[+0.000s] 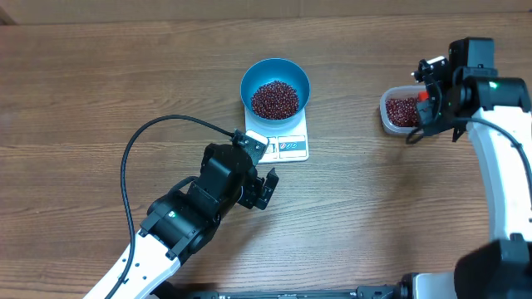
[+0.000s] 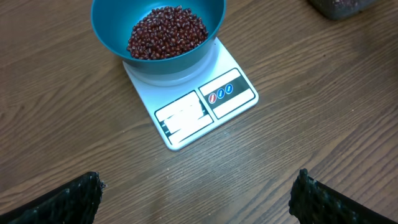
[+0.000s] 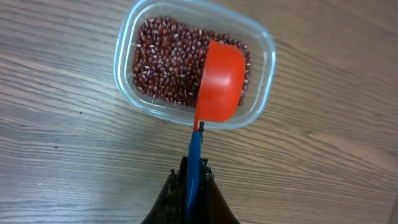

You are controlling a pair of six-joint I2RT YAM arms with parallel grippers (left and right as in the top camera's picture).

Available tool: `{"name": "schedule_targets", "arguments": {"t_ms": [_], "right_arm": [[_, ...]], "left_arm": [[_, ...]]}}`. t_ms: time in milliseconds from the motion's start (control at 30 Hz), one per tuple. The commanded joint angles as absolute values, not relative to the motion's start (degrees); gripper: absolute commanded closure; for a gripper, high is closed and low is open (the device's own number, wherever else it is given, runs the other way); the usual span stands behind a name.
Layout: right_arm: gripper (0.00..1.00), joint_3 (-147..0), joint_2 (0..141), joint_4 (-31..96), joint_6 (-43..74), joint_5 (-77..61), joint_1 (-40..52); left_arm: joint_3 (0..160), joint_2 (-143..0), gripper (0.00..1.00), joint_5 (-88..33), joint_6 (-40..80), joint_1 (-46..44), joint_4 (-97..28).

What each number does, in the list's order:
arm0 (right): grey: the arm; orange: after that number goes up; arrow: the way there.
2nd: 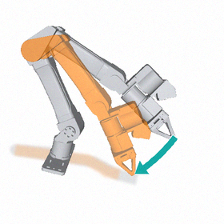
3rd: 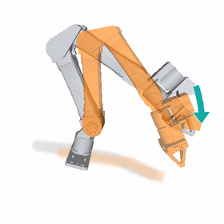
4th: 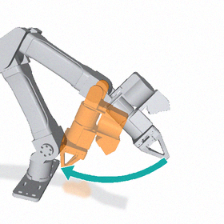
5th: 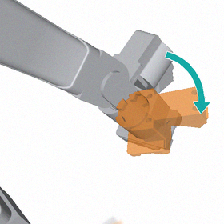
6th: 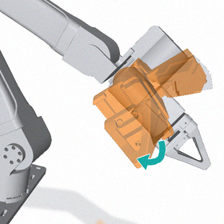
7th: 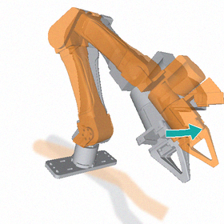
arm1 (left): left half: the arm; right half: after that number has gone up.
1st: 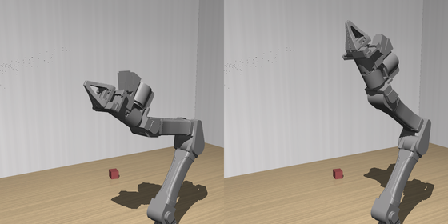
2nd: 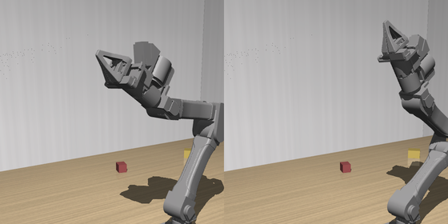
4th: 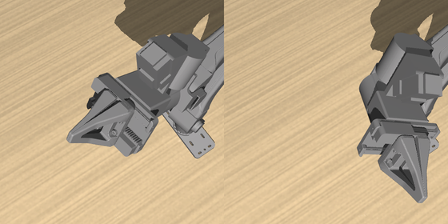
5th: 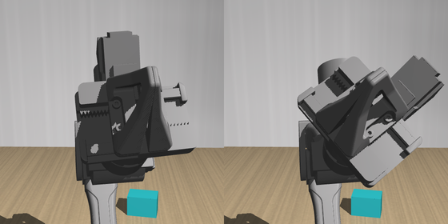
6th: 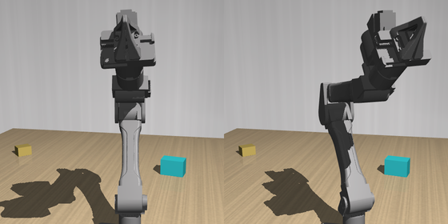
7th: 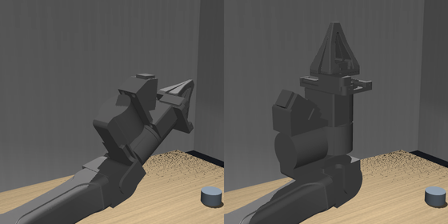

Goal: Scoop item into bowl and weigh 150g on scale
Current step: 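Carry the empty scoop right back over the bean tub, then lower the scoop into the beans in the tub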

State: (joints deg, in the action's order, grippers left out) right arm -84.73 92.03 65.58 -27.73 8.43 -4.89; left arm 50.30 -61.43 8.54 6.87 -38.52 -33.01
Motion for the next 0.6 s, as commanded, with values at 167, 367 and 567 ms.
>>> {"name": "schedule_targets", "arguments": {"t_ms": [167,367,567], "right_arm": [[0.96,-84.31,98.02,64.42,-26.98,9.52,-5.13],[0.96,-84.31,101.12,63.94,-26.96,14.92,-5.13],[0.96,-84.31,101.41,62.39,-26.83,15.62,-5.13]], "left_arm": [[50.26,-61.82,0.01,7.88,5.98,-38.26,-32.99],[50.26,-61.82,0.00,7.88,5.98,-38.26,-32.99],[50.26,-61.82,0.00,7.88,5.96,-38.26,-32.99]]}}
